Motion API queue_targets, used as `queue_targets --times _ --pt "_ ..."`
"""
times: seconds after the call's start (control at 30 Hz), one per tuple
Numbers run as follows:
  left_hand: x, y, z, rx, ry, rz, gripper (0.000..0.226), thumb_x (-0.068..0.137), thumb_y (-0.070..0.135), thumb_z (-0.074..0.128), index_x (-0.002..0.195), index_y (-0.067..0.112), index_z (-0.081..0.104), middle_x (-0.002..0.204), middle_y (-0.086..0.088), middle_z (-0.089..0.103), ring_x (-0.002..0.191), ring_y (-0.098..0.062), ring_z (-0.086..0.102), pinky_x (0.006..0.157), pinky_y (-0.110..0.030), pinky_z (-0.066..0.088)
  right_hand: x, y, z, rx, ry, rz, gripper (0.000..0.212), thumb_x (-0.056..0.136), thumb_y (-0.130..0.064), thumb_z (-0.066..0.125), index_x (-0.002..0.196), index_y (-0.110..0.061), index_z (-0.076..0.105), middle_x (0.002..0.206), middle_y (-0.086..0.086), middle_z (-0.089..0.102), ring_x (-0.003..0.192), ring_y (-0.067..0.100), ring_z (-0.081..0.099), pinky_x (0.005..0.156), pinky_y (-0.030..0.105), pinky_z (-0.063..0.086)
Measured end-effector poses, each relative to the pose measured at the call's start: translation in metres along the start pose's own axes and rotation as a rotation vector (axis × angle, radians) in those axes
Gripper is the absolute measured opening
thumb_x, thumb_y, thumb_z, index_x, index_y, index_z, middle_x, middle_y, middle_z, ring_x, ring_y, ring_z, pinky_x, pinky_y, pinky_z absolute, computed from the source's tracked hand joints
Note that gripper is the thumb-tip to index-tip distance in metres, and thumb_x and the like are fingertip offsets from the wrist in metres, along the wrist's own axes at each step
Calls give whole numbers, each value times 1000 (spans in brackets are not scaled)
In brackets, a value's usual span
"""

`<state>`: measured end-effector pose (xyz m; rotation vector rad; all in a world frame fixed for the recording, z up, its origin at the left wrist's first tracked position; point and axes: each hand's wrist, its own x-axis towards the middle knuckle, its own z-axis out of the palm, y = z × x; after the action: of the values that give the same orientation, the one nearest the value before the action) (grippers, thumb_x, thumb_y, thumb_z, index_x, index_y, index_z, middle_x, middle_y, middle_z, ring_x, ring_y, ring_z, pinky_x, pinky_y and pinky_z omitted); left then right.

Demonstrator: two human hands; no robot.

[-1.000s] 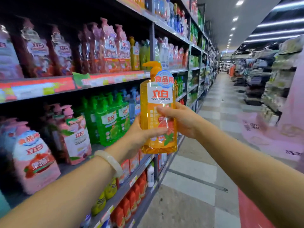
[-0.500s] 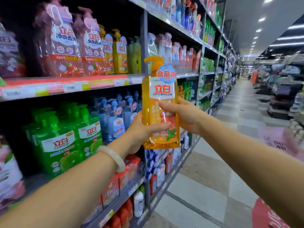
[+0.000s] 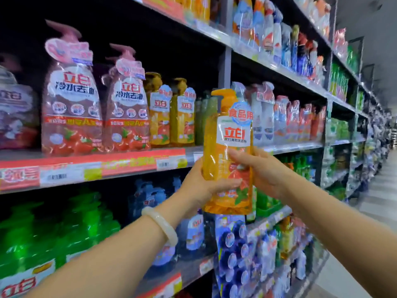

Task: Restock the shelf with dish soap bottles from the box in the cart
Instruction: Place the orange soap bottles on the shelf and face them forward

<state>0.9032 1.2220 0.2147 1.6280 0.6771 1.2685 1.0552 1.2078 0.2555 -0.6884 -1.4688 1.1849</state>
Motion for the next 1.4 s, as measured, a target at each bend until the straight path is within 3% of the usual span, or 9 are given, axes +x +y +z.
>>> queue_targets --times 0.17,0.27,0.37,0.5,0.6,0.7,0.87,1.27,1.4 --pt "65 16 -16 75 155 66 62 61 12 87 112 26 55 102 -1 73 93 -17 70 84 -42 56 75 -18 -19 61 -99 -77 50 74 -18 65 122 -9 55 94 6 70 75 18 69 63 31 60" --pt "90 35 -28 167 232 99 84 50 26 91 123 23 50 108 -1 71 98 -18 69 88 -44 55 114 -31 -23 33 -155 -124 72 63 -25 72 129 -6 51 100 5 71 81 17 71 64 30 58" --pt "110 56 -41 218 282 128 79 53 22 91 121 23 50 110 -3 70 100 -21 68 88 -47 54 147 -44 -20 63 -206 -178 86 53 -30 81 129 -5 50 101 6 71 83 18 71 66 31 57" --pt "128 70 -55 331 366 127 92 48 29 92 129 24 47 111 0 69 100 -20 68 87 -45 55 184 -50 -16 97 -241 -214 57 72 -19 71 124 -8 49 96 3 70 79 15 70 68 31 58" --pt "138 73 -66 416 434 127 71 60 25 87 120 28 49 105 6 69 97 -13 67 88 -38 55 209 -46 -13 90 -280 -232 64 65 -23 74 122 -10 50 98 2 70 86 16 69 75 33 58" --pt "148 72 -77 473 449 109 71 61 24 86 122 26 50 108 5 68 99 -13 67 87 -37 55 228 -36 -8 104 -302 -221 75 61 -26 77 128 -11 48 112 7 68 100 23 68 85 40 56" --pt "162 58 -95 484 476 73 76 63 15 85 129 23 48 113 0 68 102 -16 67 91 -43 54 256 -12 -9 126 -326 -191 48 75 -20 73 118 -18 52 104 1 71 95 18 70 82 38 56" --pt "194 23 -102 529 533 -45 81 62 20 86 131 22 45 117 1 64 104 -16 63 91 -39 53 291 20 -30 -13 -320 -140 75 63 -32 77 131 -19 47 115 2 68 102 20 67 87 41 55" --pt "202 18 -99 503 554 -61 84 65 19 85 136 21 39 122 0 61 110 -18 60 95 -41 51 294 21 -34 -44 -272 -124 63 75 -29 74 130 -21 46 116 1 67 103 20 66 89 43 54"
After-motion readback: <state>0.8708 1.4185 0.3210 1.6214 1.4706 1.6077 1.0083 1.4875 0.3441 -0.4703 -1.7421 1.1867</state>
